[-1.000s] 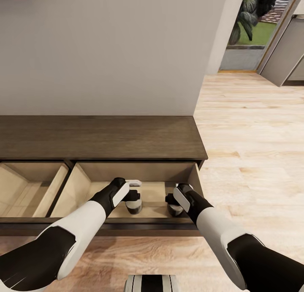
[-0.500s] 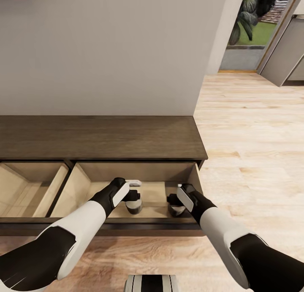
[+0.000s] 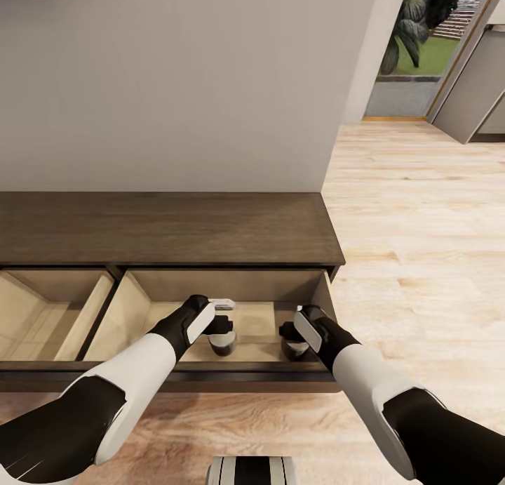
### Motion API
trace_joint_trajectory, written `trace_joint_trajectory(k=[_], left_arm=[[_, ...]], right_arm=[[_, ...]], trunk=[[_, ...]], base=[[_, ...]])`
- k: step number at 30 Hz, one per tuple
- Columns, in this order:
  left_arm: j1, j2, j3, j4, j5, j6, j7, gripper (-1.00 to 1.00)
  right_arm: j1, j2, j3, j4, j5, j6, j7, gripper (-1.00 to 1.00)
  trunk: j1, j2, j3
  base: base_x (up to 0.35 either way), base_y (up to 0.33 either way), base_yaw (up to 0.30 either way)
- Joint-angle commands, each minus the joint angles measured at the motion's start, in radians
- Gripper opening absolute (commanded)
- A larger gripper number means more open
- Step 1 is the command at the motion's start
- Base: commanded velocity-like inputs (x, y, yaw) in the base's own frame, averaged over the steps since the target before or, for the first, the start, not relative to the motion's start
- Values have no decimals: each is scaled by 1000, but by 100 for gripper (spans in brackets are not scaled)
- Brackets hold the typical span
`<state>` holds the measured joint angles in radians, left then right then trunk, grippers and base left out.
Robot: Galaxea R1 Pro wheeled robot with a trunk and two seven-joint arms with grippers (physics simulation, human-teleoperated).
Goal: Place each of the two pumpkins and all three candles from the living room inside a cabinet in the living room (use any cabinet), then make sure every cabinet is closed, and position the cauldron so it is next to a table in the living room.
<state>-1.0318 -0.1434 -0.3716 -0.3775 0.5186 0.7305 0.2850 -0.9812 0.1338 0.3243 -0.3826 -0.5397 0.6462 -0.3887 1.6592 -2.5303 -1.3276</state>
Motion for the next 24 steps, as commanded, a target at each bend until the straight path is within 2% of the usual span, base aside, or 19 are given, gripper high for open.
trace_joint_trajectory(k=[1, 4, 9, 19, 24], left_arm=[[-1, 1, -7, -1, 11, 3, 8, 100], [-1, 1, -7, -1, 11, 3, 8, 100], [-1, 1, -7, -6, 11, 3, 5, 100], [21, 1, -7, -61, 11, 5, 1, 100], [28, 1, -7, -71, 11, 10, 0, 100]], right_arm=[[-1, -1, 8, -2, -11, 2, -9, 100], [-1, 0, 9, -2, -10, -17, -10, 100], [-1, 1, 9, -1, -11, -63, -10, 100], [-1, -1, 9, -1, -11, -73, -10, 100], [-1, -2, 9, -1, -11, -73, -10, 100]], trunk=[[0, 0, -1], [-1, 0, 7], [-1, 0, 7], [-1, 0, 7], [-3, 1, 26]], base=[[0, 0, 0], [0, 0, 0], [0, 0, 0], [0, 0, 0], [0, 0, 0]])
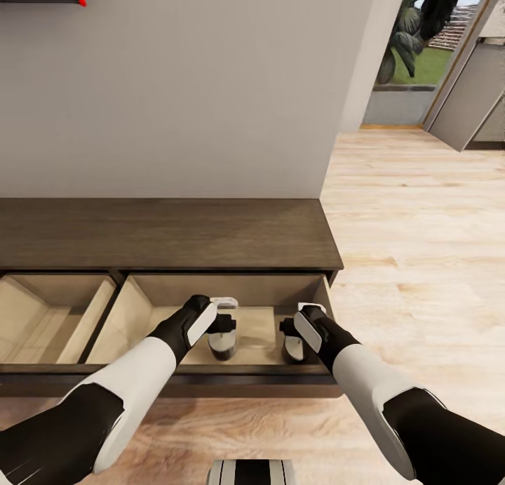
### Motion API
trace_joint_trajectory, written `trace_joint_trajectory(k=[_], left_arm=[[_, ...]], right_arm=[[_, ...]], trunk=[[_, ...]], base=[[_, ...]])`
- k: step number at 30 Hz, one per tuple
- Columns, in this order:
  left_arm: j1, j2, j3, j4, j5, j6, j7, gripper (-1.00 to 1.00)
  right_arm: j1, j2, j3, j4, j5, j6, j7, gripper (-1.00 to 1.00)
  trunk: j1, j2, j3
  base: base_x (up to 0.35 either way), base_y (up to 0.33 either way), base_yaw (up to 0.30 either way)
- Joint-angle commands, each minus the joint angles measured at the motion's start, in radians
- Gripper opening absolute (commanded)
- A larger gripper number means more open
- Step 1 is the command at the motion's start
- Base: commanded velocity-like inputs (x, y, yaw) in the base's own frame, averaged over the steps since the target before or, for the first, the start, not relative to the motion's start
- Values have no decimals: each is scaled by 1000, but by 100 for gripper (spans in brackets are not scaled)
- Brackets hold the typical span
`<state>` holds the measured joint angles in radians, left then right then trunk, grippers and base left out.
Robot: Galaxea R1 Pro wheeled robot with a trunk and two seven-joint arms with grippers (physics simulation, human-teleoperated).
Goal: Place each of the two pumpkins and all three candles from the living room inside a cabinet in the living room (use any cabinet), then make sure every cabinet is closed, and position the cauldron so it is next to a table in the living room.
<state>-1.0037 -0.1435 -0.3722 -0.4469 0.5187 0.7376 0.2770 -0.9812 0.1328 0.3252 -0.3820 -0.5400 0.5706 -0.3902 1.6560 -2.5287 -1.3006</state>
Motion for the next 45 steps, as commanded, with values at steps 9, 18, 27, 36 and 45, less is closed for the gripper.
trace_joint_trajectory(k=[9, 18, 27, 36, 45], left_arm=[[2, 1, -7, -4, 11, 7, 8, 100], [2, 1, -7, -3, 13, 11, 7, 100], [1, 1, -7, -1, 15, 54, 9, 100], [2, 3, -7, 0, 17, 90, 10, 100], [2, 9, 1, 5, 18, 103, 10, 100]], right_arm=[[-1, 0, 9, -1, -11, 4, -9, 100], [-1, 2, 9, 4, -13, 12, -9, 100], [-1, 1, 8, 51, -13, 16, -9, 100], [-1, 0, 7, 72, -14, 17, -7, 100], [-1, 4, 9, 62, -15, 17, 1, 100]], trunk=[[-4, 2, 34], [-8, 4, 69], [-12, 6, 104], [-16, 8, 139], [-20, 10, 173]], base=[[0, 0, 0], [0, 0, 0], [0, 0, 0], [0, 0, 0], [0, 0, 0]])
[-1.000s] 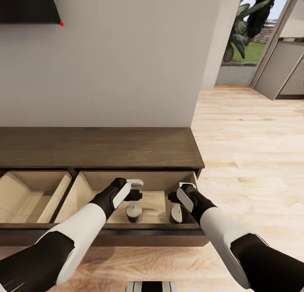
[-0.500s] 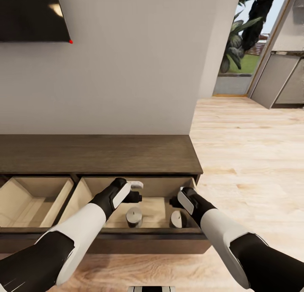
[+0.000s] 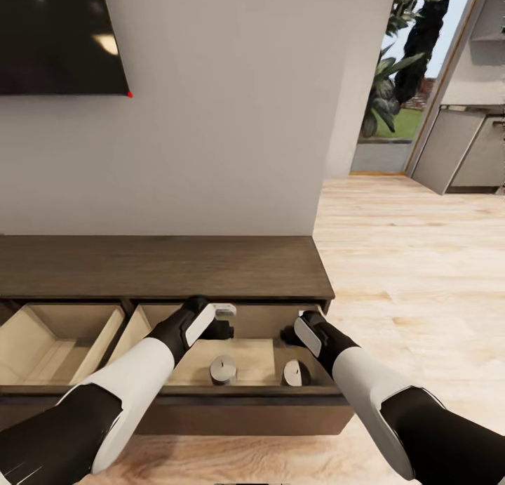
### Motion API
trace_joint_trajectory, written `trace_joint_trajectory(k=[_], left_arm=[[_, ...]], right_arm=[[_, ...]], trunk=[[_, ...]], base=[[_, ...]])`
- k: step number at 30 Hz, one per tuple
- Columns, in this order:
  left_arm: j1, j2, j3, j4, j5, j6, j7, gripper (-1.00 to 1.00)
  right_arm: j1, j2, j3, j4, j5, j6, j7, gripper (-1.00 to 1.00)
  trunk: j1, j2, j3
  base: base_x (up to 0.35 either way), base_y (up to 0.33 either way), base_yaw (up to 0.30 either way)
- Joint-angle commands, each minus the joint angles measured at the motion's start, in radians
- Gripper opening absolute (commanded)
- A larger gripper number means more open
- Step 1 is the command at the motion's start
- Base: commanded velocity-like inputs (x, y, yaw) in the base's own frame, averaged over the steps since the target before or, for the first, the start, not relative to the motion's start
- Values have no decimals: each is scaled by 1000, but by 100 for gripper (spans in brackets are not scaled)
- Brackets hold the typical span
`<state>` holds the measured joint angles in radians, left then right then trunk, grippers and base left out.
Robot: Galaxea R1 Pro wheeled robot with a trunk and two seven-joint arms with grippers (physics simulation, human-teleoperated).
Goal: Place each of the two pumpkins and all three candles from the living room inside a cabinet in the living room (use any cabinet), then make sure every cabinet is closed, and position the cauldron so it is next to a table in the living room.
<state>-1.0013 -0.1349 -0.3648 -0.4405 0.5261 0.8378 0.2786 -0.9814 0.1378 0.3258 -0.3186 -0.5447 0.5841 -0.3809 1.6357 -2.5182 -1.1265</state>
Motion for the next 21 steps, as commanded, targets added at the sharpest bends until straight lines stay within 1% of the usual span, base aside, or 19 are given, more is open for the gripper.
trace_joint_trajectory(k=[1, 14, 17, 21], left_arm=[[-1, 1, -6, -1, 11, 4, 8, 100], [0, 3, -2, -5, 12, 16, 7, 100], [0, 3, -2, -6, 12, 16, 8, 100], [0, 4, -2, -6, 12, 18, 9, 100]], right_arm=[[0, 0, 8, -2, -11, 3, -8, 100], [0, 2, 9, -2, -11, 2, -5, 100], [0, 1, 7, 0, -12, 1, 5, 100], [0, 0, 6, -2, -12, -5, 37, 100]], trunk=[[-1, 0, 3], [-6, 3, 53], [-8, 4, 65], [-10, 5, 80]], base=[[0, 0, 0], [0, 0, 0], [0, 0, 0], [-30, 0, 0]])
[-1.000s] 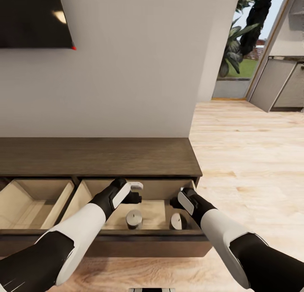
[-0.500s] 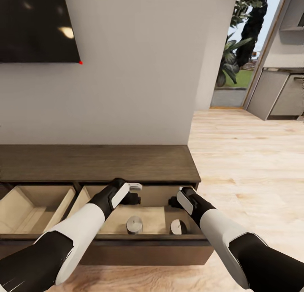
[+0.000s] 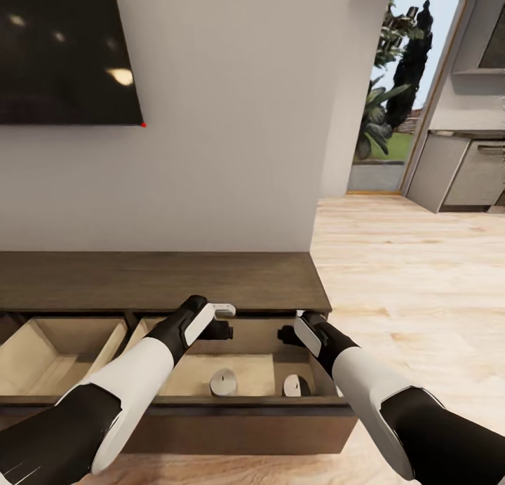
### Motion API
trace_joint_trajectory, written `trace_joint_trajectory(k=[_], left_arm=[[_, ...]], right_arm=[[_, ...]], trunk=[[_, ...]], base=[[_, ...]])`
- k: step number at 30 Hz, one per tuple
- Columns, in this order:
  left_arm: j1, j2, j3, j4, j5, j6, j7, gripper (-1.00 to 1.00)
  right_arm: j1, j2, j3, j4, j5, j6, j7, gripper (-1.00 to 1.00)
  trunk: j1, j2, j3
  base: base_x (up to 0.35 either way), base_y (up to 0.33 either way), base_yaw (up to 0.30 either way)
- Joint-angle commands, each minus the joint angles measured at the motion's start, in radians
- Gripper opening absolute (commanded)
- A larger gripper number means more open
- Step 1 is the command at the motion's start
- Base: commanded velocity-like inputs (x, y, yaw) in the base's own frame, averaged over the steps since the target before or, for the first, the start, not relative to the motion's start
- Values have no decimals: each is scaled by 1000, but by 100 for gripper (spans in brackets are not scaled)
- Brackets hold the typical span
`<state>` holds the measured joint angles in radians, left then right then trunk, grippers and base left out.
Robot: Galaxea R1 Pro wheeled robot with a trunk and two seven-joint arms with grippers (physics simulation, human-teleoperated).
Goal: Place each of the two pumpkins and all three candles from the living room inside a cabinet in the living room (use any cabinet), then make sure every cabinet is closed, and position the cauldron so it is next to a table in the living room.
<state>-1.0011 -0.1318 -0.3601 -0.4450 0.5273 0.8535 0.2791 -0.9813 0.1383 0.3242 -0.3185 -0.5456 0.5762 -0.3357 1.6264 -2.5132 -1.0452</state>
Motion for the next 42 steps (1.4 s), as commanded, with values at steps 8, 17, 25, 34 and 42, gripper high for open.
trace_joint_trajectory(k=[8, 17, 25, 34, 42], left_arm=[[-1, 2, -9, -4, 13, 35, 13, 100], [-1, 0, -14, -4, 11, 43, 18, 100], [-1, 1, -15, -4, 10, 44, 18, 100], [-1, 1, -16, -4, 12, 43, 18, 100], [-1, 1, -16, -4, 13, 42, 18, 100]], right_arm=[[5, 0, 7, -5, -11, 2, 3, 100], [7, -4, 3, -8, -14, 0, 10, 100], [7, -1, 6, -8, -17, -2, 28, 100], [7, -4, 3, -8, -16, -2, 80, 100], [7, -9, -3, -8, -16, -2, 121, 100]], trunk=[[-4, 2, 30], [-8, 4, 65], [-12, 6, 96], [-16, 8, 131], [-19, 9, 164]], base=[[-133, 0, 0], [-18, 0, 0], [-1, 0, 0], [-134, 0, 0], [-229, 0, -67]])
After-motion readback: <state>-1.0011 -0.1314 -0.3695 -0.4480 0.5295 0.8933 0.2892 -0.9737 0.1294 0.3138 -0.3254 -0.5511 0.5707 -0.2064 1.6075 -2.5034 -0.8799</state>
